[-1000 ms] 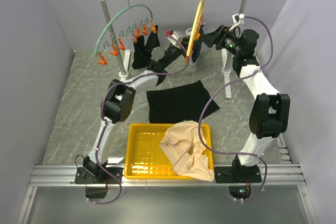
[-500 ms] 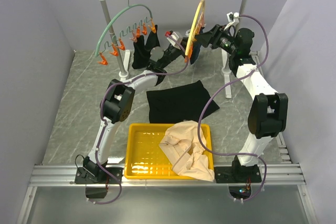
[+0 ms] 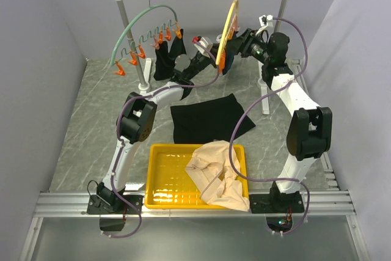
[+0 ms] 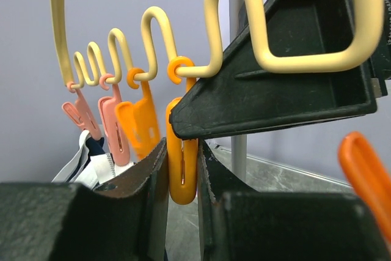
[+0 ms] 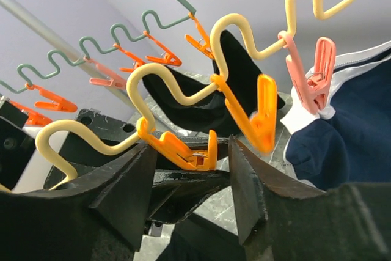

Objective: Clip the underwear to the hanger

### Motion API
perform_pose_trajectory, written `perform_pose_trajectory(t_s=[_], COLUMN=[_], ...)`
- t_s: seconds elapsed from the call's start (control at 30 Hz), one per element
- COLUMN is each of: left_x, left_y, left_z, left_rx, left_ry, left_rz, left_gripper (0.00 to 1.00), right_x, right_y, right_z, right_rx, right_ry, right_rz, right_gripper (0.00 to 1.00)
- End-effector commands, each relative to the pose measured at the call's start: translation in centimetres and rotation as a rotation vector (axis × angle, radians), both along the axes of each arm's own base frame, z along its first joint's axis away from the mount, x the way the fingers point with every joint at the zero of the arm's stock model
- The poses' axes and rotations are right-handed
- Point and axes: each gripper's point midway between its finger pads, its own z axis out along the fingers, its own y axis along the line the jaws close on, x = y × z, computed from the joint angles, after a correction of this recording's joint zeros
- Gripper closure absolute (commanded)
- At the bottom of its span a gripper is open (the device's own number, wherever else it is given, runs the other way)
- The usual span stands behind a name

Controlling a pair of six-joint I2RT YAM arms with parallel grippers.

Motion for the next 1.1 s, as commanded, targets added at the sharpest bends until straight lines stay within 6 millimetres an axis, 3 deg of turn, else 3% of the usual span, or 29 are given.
perform_pose_trajectory(t_s=[0.0, 0.47, 0.57, 0.63, 0.8, 1.03, 1.07], left_x=[-1.5, -1.1, -1.1, -1.0, -1.1, -1.0, -1.0], left_y=[0.1, 0.1, 0.0, 0.2, 0.2, 1.5, 1.7], left_z=[2.6, 2.4, 2.5, 2.5, 2.5, 2.8, 2.0], left_rx=[-0.008, 0.008, 0.006, 0.005, 0.009, 0.013, 0.031], left_ry=[-0.045, -0.053, -0.053, -0.052, -0.050, -0.010, 0.010], left_rz=[-0.023, -0.003, -0.003, 0.001, 0.000, -0.002, -0.008], left_gripper=[0.89, 0.89, 0.88, 0.84, 0.69, 0.54, 0.52], right_x=[0.3, 0.8, 0.7, 0.6, 0.8, 1.1, 1.2], right_y=[-0.1, 0.5, 0.8, 0.9, 0.7, 0.4, 0.1], right_z=[1.9, 0.4, 0.3, 0.3, 0.6, 1.5, 1.7], right_rx=[0.014, 0.023, 0.021, 0.025, 0.020, 0.025, 0.026], right_ry=[-0.031, 0.045, 0.045, 0.047, 0.032, 0.004, -0.002], right_rz=[-0.045, -0.090, -0.083, -0.081, -0.083, -0.075, -0.078], right_gripper=[0.44, 0.50, 0.60, 0.73, 0.93, 1.00, 1.00])
